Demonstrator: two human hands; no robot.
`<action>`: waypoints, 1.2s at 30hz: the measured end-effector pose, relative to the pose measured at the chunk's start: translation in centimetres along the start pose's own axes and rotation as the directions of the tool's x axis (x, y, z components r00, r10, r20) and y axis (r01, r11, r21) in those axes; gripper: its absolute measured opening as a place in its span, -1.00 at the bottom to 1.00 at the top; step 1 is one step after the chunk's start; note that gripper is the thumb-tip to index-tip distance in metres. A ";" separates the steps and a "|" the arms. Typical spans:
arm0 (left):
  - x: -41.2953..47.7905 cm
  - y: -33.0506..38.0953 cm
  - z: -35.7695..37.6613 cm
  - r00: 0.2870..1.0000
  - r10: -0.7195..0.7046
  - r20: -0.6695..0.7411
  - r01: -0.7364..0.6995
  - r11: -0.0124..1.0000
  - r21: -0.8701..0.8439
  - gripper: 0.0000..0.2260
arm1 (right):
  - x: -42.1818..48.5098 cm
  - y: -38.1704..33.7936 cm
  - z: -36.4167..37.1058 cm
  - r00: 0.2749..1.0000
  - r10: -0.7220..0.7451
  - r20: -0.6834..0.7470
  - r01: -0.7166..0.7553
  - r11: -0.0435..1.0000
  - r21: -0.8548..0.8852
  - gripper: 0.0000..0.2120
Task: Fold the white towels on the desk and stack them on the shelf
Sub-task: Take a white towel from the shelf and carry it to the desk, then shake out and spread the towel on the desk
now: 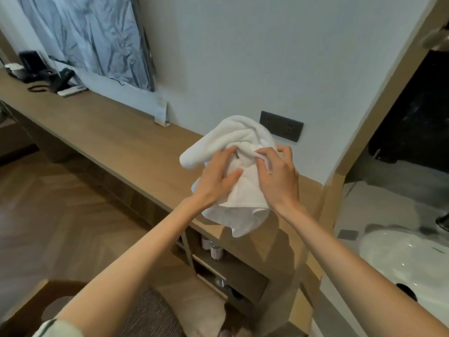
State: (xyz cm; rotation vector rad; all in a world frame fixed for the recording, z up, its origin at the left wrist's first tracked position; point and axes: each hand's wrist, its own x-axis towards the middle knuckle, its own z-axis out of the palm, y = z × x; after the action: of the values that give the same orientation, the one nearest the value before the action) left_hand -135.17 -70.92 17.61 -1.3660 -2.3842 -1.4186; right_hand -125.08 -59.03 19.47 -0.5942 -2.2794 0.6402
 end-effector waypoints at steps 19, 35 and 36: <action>13.6 -10.1 17.2 0.839 0.011 0.544 0.044 0.995 -0.088 -0.56 | 7.7 15.8 6.5 0.909 0.415 -0.050 -0.397 0.820 -0.413 -0.74; 21.0 -19.8 16.0 0.724 0.251 0.642 -0.335 0.942 0.010 -0.50 | 9.5 15.8 14.2 0.565 0.804 -0.185 -0.754 0.412 -0.512 -0.38; 21.4 -20.1 15.8 0.694 0.267 0.668 -0.367 0.930 0.009 -0.46 | 9.8 15.5 14.4 0.538 0.818 -0.205 -0.778 0.388 -0.493 -0.35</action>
State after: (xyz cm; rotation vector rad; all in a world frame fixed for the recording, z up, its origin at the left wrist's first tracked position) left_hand -156.54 -49.07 4.18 -2.4056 -2.3190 -0.7141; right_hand -138.26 -45.44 5.87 -2.0918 -2.1045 0.4081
